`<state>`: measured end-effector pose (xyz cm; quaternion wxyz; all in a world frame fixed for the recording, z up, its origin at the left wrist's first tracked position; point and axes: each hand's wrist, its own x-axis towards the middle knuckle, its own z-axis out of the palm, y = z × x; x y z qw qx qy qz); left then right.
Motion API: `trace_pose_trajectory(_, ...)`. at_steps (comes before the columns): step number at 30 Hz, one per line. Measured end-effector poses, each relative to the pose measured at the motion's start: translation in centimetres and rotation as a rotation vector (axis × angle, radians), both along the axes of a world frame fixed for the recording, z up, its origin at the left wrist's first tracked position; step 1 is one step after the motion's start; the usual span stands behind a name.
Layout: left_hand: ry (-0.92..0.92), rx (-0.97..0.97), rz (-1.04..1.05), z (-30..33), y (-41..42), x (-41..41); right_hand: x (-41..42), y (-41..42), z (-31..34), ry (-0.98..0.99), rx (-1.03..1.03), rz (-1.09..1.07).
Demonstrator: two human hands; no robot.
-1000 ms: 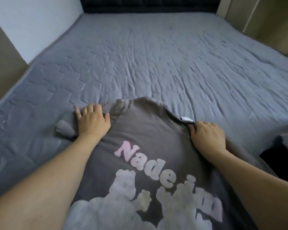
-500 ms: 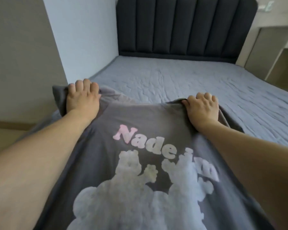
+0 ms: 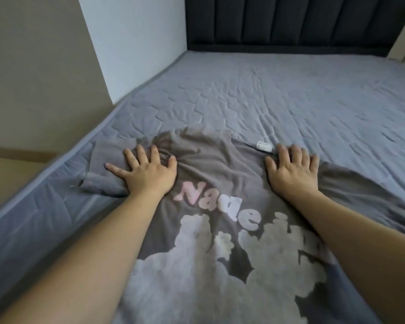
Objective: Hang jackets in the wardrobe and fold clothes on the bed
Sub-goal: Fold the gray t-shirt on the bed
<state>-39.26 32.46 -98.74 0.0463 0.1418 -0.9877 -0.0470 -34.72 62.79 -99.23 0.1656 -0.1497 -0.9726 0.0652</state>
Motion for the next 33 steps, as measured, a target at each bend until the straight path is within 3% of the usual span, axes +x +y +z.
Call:
trace_pose_trajectory(3, -0.005, -0.021, -0.015, 0.7, 0.1, 1.2, 3.5, 1.4, 1.4, -0.174, -0.094, -0.027)
trace_pose_trajectory(9, -0.207, -0.108, 0.099, 4.6, 3.8, 3.9, 15.3, 11.7, 6.2, -0.478, -0.200, -0.246)
trace_pose_trajectory(11, -0.116, -0.109, -0.111, 6.2, 8.0, 6.0, 17.7, 14.0, 8.1, -0.476, -0.445, -0.281)
trace_pose_trajectory(13, -0.022, 0.059, -0.436, 5.9, 13.3, 9.6, 19.9, 15.4, 9.3, -0.479, -0.762, -0.267)
trace_pose_trajectory(14, -0.045, 0.111, -0.559, 4.8, 15.7, 12.1, 21.0, 15.6, 9.7, -0.542, -0.835, -0.237)
trace_pose_trajectory(16, -0.120, -0.023, -0.666, 2.1, 18.5, 17.3, 23.2, 16.0, 10.0, -0.626, -0.882, -0.198)
trace_pose_trajectory(18, -0.086, -0.096, -0.617, 0.8, 19.1, 19.8, 24.8, 16.7, 10.4, -0.607, -0.898, -0.198)
trace_pose_trajectory(20, -0.151, -0.005, -0.584, 1.6, 19.6, 21.1, 25.3, 18.6, 11.4, -0.484, -0.875, -0.202)
trace_pose_trajectory(23, -0.308, 0.038, -0.809, 2.3, 21.4, 25.5, 25.0, 21.9, 13.6, -0.229, -0.682, -0.239)
trace_pose_trajectory(25, -0.394, 0.020, -0.988, 2.5, 22.8, 29.5, 24.9, 23.7, 14.1, -0.122, -0.658, -0.277)
trace_pose_trajectory(27, -0.328, 0.020, -1.029, 3.3, 24.3, 31.2, 25.5, 24.9, 13.0, -0.213, -0.814, -0.328)
trace_pose_trajectory(30, 0.020, -0.016, -1.007, 5.2, 27.0, 31.9, 27.0, 24.1, 10.4, -0.488, -1.004, -0.336)
trace_pose_trajectory(33, 0.159, -0.240, -1.122, 5.3, 30.3, 33.4, 26.8, 24.5, 9.3, -0.351, -1.082, -0.312)
